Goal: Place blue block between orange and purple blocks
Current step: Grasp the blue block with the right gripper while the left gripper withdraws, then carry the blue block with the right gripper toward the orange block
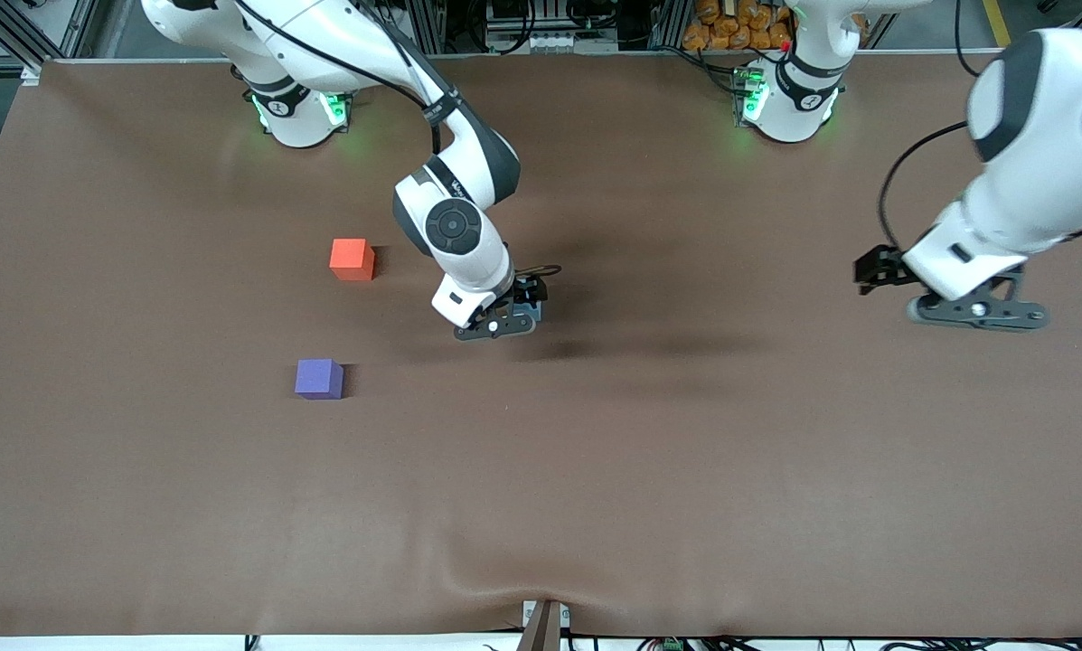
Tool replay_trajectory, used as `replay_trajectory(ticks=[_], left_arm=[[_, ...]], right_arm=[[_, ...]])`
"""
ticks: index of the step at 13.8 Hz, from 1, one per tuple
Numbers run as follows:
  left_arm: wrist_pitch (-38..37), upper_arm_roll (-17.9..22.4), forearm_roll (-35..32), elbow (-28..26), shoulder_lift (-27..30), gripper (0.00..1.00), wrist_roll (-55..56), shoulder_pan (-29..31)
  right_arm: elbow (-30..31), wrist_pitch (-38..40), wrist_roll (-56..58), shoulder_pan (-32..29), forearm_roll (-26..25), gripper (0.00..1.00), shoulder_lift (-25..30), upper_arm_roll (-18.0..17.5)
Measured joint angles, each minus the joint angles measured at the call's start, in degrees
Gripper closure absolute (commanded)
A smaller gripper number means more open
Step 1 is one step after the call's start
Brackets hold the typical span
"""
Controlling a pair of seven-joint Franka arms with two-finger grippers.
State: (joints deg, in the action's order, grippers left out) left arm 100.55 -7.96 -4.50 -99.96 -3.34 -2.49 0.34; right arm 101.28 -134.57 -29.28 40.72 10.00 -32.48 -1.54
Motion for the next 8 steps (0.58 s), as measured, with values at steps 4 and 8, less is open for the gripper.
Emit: replay_trajectory(ticks=[4,8], left_arm=[[-12.06,-0.68,0.00,10.80,-1.27,0.00,-1.88,-0.49],[-13.74,-0.82,0.69,14.82,-1.51,0.00,-0.96,-0.31]], right_arm=[[0.09,-0.57,-4.18,2.12,0.00,0.00,0.06,-0.02],[0.65,-1.39,-7.10,2.84,0.00,0.00,-0.94,0.01]])
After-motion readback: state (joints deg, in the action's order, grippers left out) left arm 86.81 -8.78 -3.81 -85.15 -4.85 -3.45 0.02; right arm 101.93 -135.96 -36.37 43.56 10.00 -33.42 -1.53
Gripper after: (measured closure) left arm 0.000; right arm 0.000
